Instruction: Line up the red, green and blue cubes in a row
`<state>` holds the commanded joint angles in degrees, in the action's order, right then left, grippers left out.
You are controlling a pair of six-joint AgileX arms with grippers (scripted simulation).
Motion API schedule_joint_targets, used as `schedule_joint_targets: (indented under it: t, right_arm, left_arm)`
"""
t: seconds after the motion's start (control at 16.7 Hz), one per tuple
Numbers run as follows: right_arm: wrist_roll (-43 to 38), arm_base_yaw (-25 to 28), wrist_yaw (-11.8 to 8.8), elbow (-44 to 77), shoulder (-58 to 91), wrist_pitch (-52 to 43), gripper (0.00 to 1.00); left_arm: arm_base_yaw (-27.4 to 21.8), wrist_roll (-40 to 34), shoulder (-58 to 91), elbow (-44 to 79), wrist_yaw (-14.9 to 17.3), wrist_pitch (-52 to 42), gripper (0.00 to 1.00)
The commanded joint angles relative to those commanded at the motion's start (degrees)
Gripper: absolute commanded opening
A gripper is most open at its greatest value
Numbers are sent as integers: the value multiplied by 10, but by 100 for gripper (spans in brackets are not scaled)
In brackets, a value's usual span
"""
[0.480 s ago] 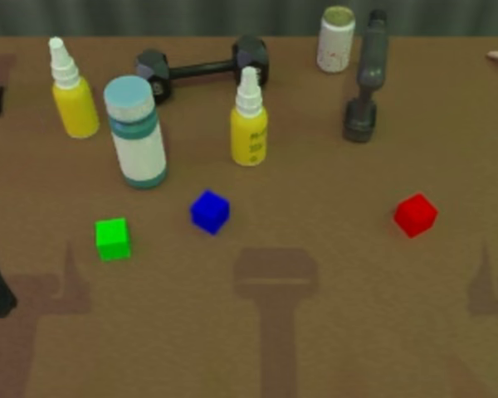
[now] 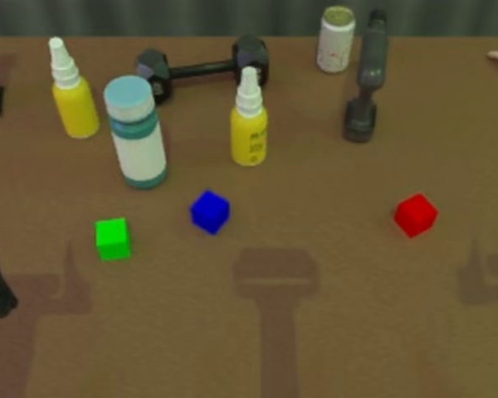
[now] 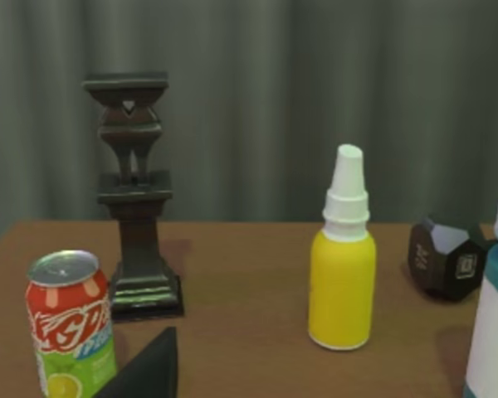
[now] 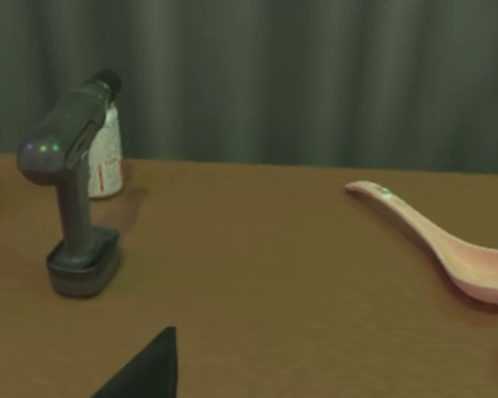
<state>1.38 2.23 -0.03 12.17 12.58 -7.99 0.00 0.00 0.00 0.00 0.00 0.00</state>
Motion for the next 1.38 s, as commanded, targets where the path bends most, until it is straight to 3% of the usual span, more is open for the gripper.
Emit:
schedule_joint_targets:
  t: [0.84, 1.14, 1.38]
  right_arm:
    - [81, 113, 3, 617, 822, -425, 100]
    - [101, 143, 3, 786, 1024, -531, 100]
    - [108, 154, 2, 855, 1100, -570, 100]
  left_arm:
    - [0, 0, 0, 0, 0, 0, 100]
    - [0, 0, 0, 0, 0, 0, 100]
    - [0, 0, 0, 0, 0, 0, 100]
